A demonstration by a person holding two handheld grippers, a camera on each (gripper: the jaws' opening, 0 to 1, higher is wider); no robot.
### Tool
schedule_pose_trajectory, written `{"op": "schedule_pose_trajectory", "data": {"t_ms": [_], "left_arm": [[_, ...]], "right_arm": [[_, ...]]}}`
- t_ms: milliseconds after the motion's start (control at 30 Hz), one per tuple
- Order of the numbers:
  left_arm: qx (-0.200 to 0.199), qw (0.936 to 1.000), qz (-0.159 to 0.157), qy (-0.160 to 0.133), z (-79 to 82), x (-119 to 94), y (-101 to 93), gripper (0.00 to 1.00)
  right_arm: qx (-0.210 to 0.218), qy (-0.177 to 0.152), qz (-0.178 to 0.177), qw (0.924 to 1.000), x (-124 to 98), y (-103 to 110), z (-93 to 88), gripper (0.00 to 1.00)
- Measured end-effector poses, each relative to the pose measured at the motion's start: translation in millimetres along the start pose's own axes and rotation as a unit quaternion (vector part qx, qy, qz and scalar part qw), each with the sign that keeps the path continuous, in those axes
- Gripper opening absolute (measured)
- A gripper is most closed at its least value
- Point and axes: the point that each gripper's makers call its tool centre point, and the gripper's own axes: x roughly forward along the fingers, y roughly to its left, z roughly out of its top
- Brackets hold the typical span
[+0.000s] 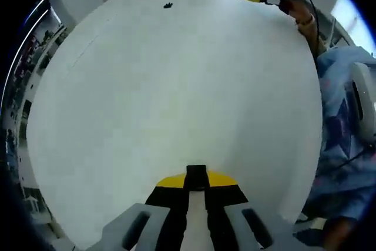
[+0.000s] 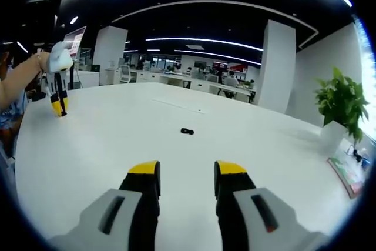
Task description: Snap the two parts of the plastic buckle together until the buckle closes and remains connected.
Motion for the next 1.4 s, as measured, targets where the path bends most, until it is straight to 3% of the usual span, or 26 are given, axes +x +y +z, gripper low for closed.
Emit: {"op": "schedule_pose_trajectory", "data": {"t_ms": [467,733,867,1100,1333,1400], "left_arm": [[0.063,0.9979,-0.011,0.013,-1.0,-1,-12.6,0.09],[0.068,0.9974,-0.019,0.012,-0.5,0,-12.2,0.1],[0.066,0.9976,-0.02,0.011,-0.3,0,-12.2,0.1],[0.059,0.9978,-0.023,0.017,0.2,0,-11.3,0.1],[0.059,0.9977,-0.021,0.027,-0.2,2,-15.3,0.1],[0.055,0.9979,-0.021,0.028,-0.3,2,-15.9,0.1]], "right_arm": [[0.002,0.007,-0.009,0.9999,2,-3,-3.4,0.35],[0.015,-0.011,-0.037,0.9991,1,-16,1.7,0.34],[0.024,-0.021,-0.037,0.9988,1,-19,10.3,0.34],[-0.006,-0.041,-0.03,0.9987,-8,-18,45.1,0.34],[-0.075,-0.036,-0.028,0.9962,6,-30,75.8,0.34],[-0.094,-0.018,-0.025,0.9951,13,-33,78.6,0.34]]}}
